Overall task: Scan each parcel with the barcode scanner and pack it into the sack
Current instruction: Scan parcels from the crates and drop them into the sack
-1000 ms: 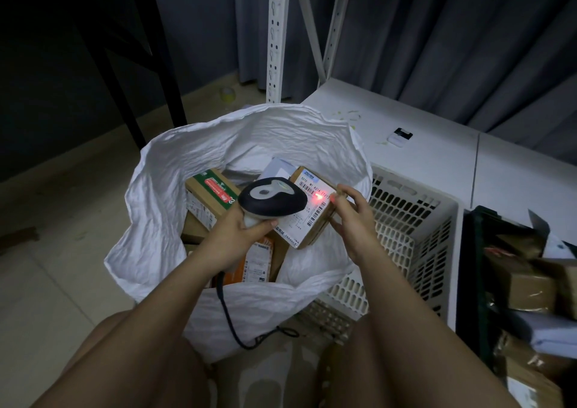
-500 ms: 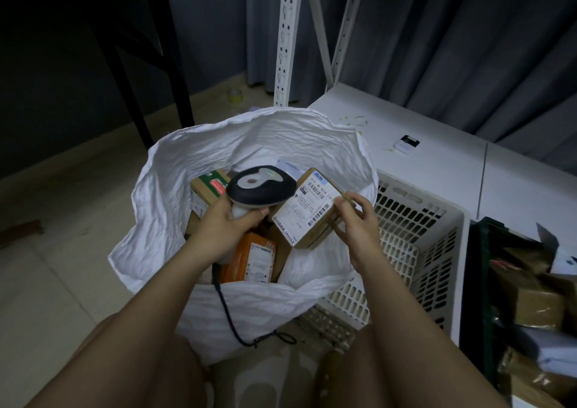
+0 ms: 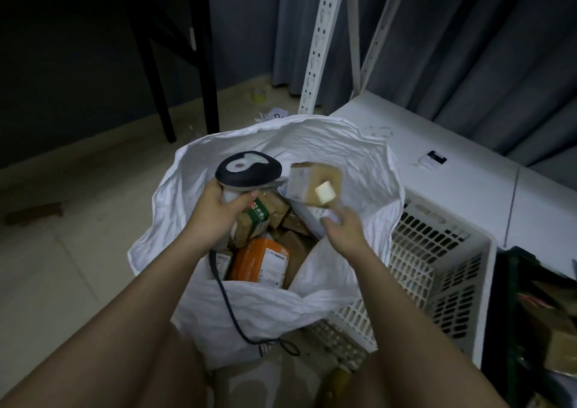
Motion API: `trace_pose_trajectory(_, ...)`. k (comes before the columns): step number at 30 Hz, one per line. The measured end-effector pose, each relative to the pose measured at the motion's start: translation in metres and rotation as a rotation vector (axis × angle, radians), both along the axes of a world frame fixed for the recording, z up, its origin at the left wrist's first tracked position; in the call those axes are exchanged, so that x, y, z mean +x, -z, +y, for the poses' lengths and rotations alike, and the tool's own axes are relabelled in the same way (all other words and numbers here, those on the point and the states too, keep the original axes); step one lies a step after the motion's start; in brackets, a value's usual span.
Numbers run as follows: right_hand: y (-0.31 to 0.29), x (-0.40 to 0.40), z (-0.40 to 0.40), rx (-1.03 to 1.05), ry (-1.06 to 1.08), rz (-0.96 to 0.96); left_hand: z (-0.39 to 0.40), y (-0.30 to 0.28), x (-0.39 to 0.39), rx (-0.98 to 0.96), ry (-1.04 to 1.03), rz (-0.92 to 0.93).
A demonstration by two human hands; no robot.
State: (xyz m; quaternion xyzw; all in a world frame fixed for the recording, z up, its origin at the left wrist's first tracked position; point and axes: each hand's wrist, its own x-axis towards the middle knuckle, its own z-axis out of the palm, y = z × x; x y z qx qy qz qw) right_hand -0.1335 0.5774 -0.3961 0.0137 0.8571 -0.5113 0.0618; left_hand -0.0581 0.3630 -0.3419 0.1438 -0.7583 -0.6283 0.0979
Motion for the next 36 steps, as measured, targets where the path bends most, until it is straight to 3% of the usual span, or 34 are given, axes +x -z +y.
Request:
trace_pose_trajectory(3,0.004,0.008,0.011,0.088,-0.195,-0.238,0.004,0.001,-0.002,-0.031,0.023,-0.015)
trace_pose_trajectory(10,-0.018,0.005,0.072,-0.134,0.283,0.09,0.03,0.0,-0.003,-0.072,0.122,-0.061)
trace_pose_trajectory(13,-0.022,0.01,0.108,-0.198,0.404,0.121,0.06,-0.002,-0.002,-0.043,0.164,-0.058)
trace_pose_trajectory(15,-0.015,0.014,0.136,-0.124,0.422,0.098,0.087,-0.002,0.0,-0.035,0.21,-0.07)
trace_pose_trajectory(23,0.049,0.018,0.222,0.046,0.327,-0.085,0.197,0.028,-0.023,-0.04,0.323,-0.067)
trace_pose_trajectory(31,0.142,-0.02,0.219,0.037,0.264,-0.139,0.242,0.06,-0.086,-0.201,0.273,-0.019)
trace_pose_trajectory(36,0.191,-0.071,0.207,0.221,0.352,-0.216,0.249,0.089,-0.123,-0.233,0.272,-0.055)
